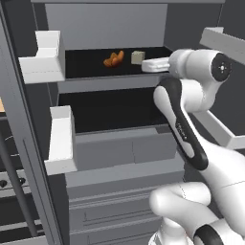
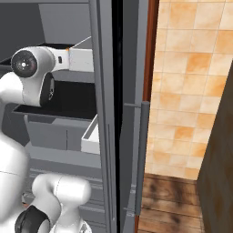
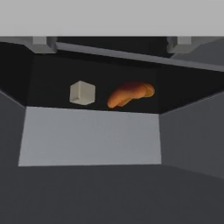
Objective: Move the tofu and hotdog bun from the top shelf to the second highest shelf to make space. Then, place the pitcher from the counter on the cleared top shelf.
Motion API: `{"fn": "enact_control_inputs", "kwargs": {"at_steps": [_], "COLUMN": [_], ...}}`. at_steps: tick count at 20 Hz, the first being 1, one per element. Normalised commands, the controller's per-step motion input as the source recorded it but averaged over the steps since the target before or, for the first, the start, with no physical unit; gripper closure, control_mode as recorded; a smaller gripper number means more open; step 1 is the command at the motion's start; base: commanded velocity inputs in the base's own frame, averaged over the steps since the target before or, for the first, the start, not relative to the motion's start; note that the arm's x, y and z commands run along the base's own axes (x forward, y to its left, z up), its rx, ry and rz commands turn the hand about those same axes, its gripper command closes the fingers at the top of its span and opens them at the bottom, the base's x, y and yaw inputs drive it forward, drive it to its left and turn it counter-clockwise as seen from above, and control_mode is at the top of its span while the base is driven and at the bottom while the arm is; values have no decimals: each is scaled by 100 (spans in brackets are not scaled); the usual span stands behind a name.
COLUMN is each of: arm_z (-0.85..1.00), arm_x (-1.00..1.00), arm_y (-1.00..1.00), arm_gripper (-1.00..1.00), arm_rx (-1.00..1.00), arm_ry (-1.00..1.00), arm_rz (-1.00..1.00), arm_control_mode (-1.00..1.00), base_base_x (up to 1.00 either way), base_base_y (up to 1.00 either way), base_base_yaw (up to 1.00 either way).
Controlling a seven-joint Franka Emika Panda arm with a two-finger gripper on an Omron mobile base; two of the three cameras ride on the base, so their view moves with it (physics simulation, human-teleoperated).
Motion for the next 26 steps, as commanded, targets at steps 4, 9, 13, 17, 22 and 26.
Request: {"fn": "enact_control_inputs", "kwargs": {"at_steps": [4,9,13,17,22,26], "arm_z": [0,-1,-1,0,0,0], "arm_x": [2,25,35,39,49,51], "arm_y": [-7,0,0,0,0,0], "arm_gripper": [-100,-100,-100,-100,-100,-100], "arm_rx": [2,-1,-3,-3,-3,-2], "arm_ry": [0,0,8,18,20,15], "arm_rz": [0,-1,-8,-7,-3,-2], "arm_control_mode": [-100,-100,-100,-100,-100,-100], "base_base_x": [0,0,0,0,0,0], "base_base_y": [0,0,0,0,0,0], "base_base_yaw": [0,0,0,0,0,0]}}
